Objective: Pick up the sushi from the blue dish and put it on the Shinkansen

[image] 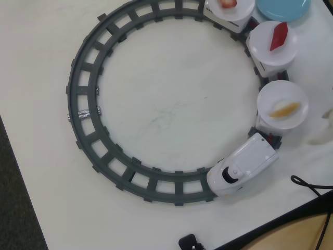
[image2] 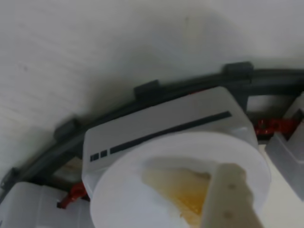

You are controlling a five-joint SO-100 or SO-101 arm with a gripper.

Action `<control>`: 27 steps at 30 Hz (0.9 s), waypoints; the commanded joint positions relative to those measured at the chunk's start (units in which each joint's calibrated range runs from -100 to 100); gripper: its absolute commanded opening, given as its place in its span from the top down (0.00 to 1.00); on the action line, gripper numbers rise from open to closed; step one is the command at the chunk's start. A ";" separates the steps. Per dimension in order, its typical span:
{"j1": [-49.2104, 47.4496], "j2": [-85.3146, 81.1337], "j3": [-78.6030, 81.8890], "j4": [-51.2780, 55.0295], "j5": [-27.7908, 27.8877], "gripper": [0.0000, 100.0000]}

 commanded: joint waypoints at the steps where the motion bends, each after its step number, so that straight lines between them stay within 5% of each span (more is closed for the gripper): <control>1: 0.85 -6.16 1.01 -0.01 -1.09 0.74; 10: 41.87 -23.70 7.03 -2.92 -16.35 0.74; 15: 62.73 -35.05 19.95 -11.05 -17.93 0.74; 21: 70.48 -47.25 48.59 -29.79 -19.29 0.74; 27: 69.95 -57.43 58.91 -26.71 -19.24 0.74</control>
